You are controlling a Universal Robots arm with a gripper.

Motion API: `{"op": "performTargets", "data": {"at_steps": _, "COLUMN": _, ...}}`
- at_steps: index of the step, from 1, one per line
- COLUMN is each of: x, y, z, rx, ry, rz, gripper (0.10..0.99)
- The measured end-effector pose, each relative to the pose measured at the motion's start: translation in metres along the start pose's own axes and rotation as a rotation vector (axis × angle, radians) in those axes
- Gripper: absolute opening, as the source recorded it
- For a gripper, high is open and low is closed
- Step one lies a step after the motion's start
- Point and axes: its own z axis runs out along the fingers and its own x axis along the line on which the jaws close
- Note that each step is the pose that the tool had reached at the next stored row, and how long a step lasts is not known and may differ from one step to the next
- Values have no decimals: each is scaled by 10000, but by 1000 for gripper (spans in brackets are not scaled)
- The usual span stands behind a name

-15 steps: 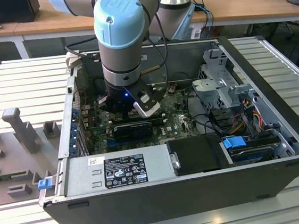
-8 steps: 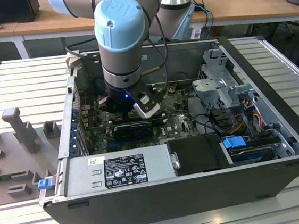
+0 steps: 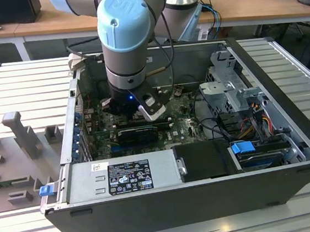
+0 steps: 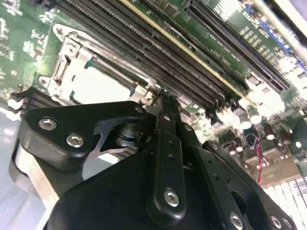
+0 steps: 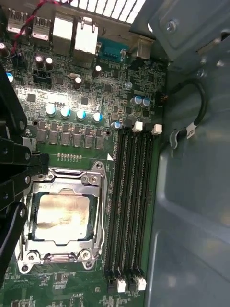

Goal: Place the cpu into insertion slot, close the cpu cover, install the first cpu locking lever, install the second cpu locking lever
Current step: 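Install the second cpu locking lever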

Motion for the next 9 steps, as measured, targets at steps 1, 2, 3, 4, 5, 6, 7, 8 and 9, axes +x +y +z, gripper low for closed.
{"op": "performTargets", "data": {"at_steps": 1, "x": 0, "y": 19, "z": -64, "rx": 0, "ry": -1, "rz": 0, "gripper": 106}}
{"op": "performTargets", "data": {"at_steps": 2, "x": 0, "y": 29, "z": -98, "rx": 1, "ry": 0, "rz": 0, "gripper": 106}}
{"op": "performTargets", "data": {"at_steps": 3, "x": -1, "y": 40, "z": -137, "rx": 0, "ry": 0, "rz": 0, "gripper": 106}}
{"op": "performTargets", "data": {"at_steps": 4, "x": -1, "y": 48, "z": -166, "rx": 1, "ry": 1, "rz": 0, "gripper": 106}}
{"op": "performTargets", "data": {"at_steps": 5, "x": -1, "y": 57, "z": -194, "rx": 0, "ry": 2, "rz": 0, "gripper": 106}}
{"op": "performTargets", "data": {"at_steps": 6, "x": -1, "y": 76, "z": -261, "rx": 0, "ry": 3, "rz": 1, "gripper": 106}}
{"op": "performTargets", "data": {"at_steps": 7, "x": -2, "y": 89, "z": -306, "rx": 1, "ry": 4, "rz": 1, "gripper": 106}}
{"op": "performTargets", "data": {"at_steps": 8, "x": -2, "y": 99, "z": -339, "rx": -6, "ry": 3, "rz": 0, "gripper": 106}}
{"op": "performTargets", "data": {"at_steps": 9, "x": -2, "y": 99, "z": -338, "rx": -22, "ry": -1, "rz": 0, "gripper": 106}}
